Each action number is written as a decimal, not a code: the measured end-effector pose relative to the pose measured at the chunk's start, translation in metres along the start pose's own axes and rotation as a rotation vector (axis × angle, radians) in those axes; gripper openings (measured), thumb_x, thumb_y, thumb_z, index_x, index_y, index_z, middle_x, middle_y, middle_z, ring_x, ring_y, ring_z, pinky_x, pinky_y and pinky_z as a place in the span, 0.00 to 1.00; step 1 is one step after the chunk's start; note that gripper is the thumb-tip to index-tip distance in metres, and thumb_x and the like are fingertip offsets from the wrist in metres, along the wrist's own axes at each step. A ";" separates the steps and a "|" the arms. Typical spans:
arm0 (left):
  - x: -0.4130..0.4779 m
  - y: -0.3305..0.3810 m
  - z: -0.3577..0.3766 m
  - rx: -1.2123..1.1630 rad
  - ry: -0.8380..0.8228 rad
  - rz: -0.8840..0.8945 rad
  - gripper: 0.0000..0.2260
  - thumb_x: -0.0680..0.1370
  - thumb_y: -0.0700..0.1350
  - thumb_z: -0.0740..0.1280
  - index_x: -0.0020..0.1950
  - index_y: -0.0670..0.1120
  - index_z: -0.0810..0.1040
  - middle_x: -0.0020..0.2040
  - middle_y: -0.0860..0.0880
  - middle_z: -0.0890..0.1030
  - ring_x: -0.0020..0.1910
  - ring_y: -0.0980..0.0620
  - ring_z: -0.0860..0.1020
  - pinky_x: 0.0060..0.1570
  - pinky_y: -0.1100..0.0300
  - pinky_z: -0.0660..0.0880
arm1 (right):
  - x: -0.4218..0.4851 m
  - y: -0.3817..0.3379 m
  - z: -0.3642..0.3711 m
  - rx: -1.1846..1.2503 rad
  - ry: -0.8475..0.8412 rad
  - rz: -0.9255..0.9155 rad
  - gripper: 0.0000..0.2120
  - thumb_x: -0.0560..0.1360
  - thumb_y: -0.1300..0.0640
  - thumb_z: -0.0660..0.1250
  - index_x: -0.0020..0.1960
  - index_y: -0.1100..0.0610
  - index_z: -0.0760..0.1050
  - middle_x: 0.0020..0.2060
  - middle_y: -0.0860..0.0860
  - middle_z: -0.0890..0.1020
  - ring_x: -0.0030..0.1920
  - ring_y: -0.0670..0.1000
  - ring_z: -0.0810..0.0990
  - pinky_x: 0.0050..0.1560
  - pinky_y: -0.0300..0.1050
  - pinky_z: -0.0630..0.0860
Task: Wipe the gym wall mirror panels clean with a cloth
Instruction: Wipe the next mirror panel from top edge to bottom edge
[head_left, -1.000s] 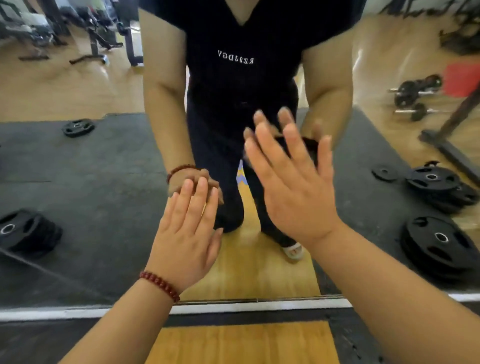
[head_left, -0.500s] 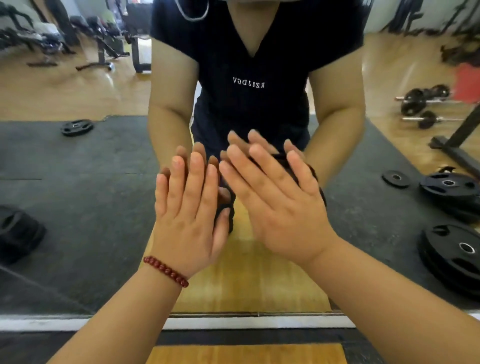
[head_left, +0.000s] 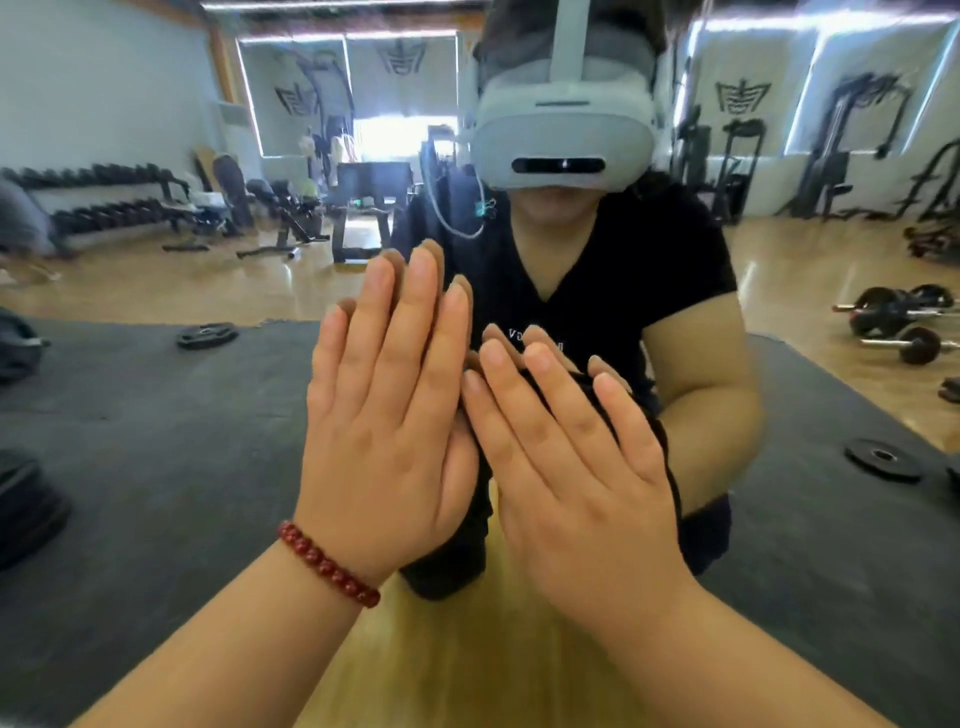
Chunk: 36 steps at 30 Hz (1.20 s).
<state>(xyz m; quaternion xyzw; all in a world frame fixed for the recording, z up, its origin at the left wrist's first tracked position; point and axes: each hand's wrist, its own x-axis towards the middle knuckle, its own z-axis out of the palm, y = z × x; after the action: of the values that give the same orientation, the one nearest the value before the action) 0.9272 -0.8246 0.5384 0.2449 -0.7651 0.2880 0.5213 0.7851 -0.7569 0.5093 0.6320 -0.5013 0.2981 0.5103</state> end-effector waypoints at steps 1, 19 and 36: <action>-0.006 0.002 0.004 0.006 0.017 0.006 0.24 0.83 0.45 0.51 0.77 0.38 0.54 0.78 0.43 0.54 0.79 0.45 0.49 0.77 0.45 0.47 | -0.003 -0.002 0.002 -0.001 0.020 0.012 0.24 0.83 0.58 0.49 0.78 0.56 0.62 0.77 0.51 0.62 0.78 0.52 0.58 0.78 0.52 0.52; 0.010 -0.061 -0.029 0.143 0.032 0.338 0.26 0.79 0.47 0.60 0.74 0.35 0.66 0.76 0.39 0.65 0.75 0.40 0.64 0.73 0.43 0.63 | 0.050 0.020 -0.014 -0.181 -0.041 -0.292 0.28 0.79 0.57 0.54 0.79 0.57 0.60 0.78 0.53 0.60 0.79 0.53 0.56 0.77 0.57 0.54; 0.000 -0.059 -0.022 0.140 0.047 0.238 0.30 0.79 0.51 0.59 0.77 0.36 0.61 0.78 0.38 0.61 0.78 0.41 0.59 0.75 0.42 0.58 | 0.001 0.032 -0.016 -0.223 -0.243 -0.625 0.26 0.81 0.53 0.50 0.79 0.55 0.60 0.79 0.51 0.59 0.79 0.52 0.55 0.78 0.54 0.51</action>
<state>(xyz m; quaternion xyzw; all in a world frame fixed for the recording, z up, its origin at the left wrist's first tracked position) 0.9818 -0.8512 0.5554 0.1815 -0.7543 0.4062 0.4829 0.7582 -0.7413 0.5264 0.7260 -0.3701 -0.0066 0.5796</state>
